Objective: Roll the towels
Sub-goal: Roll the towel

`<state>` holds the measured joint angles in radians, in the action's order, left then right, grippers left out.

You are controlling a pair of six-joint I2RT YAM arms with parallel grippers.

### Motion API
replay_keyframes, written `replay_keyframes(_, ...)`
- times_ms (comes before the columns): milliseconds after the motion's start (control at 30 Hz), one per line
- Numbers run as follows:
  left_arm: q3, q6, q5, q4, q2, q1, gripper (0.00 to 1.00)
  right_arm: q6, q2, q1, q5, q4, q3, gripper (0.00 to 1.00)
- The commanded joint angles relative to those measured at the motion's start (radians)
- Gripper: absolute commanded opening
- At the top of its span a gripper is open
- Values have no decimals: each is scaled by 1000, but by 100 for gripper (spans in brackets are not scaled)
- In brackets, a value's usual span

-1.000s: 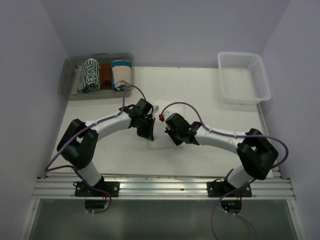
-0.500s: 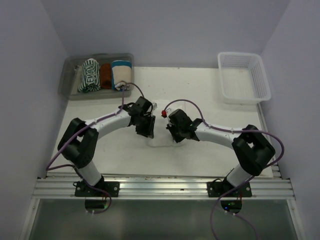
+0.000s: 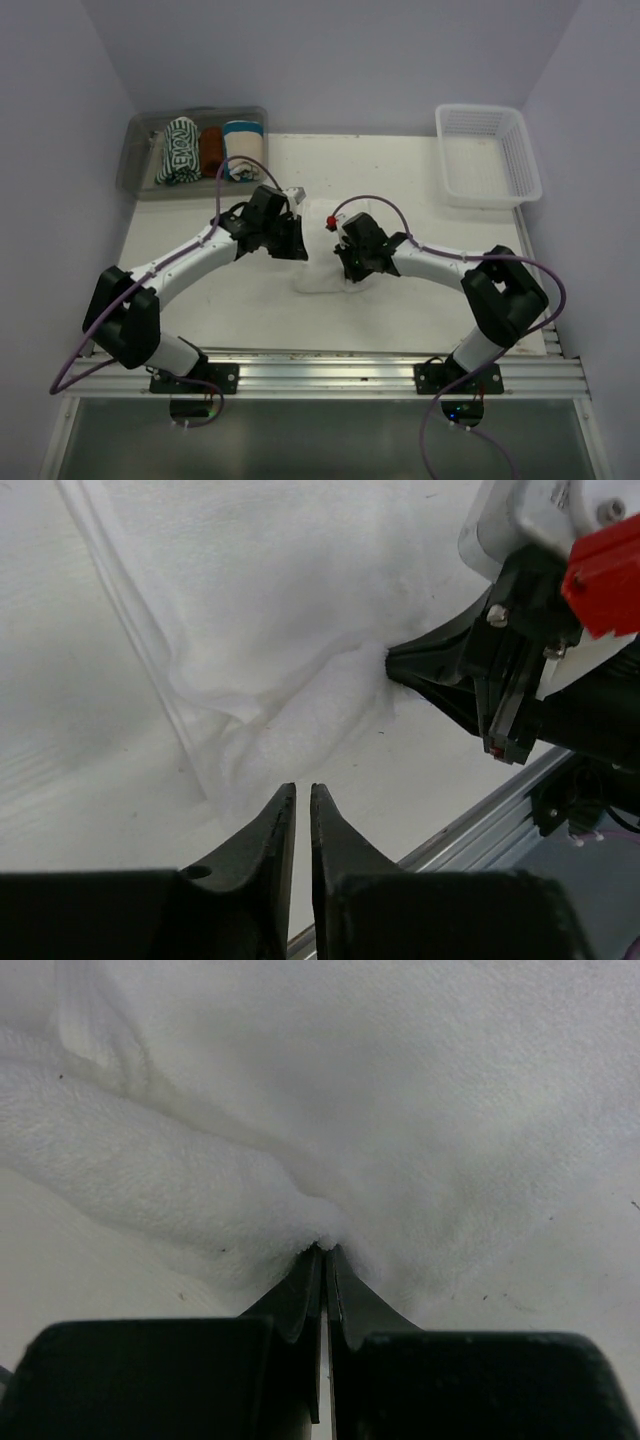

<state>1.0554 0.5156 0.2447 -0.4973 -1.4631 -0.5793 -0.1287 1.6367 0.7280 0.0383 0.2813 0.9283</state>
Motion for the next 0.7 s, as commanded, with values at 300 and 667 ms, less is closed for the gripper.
replay_keyframes(300, -64, 26, 197, 186, -155, -11, 0, -38, 18, -75, 141, 45, -22, 0)
replay_keyframes(667, 5, -17, 163, 206, -332, -8, 0, -123, -72, -96, 66, 94, -69, 19)
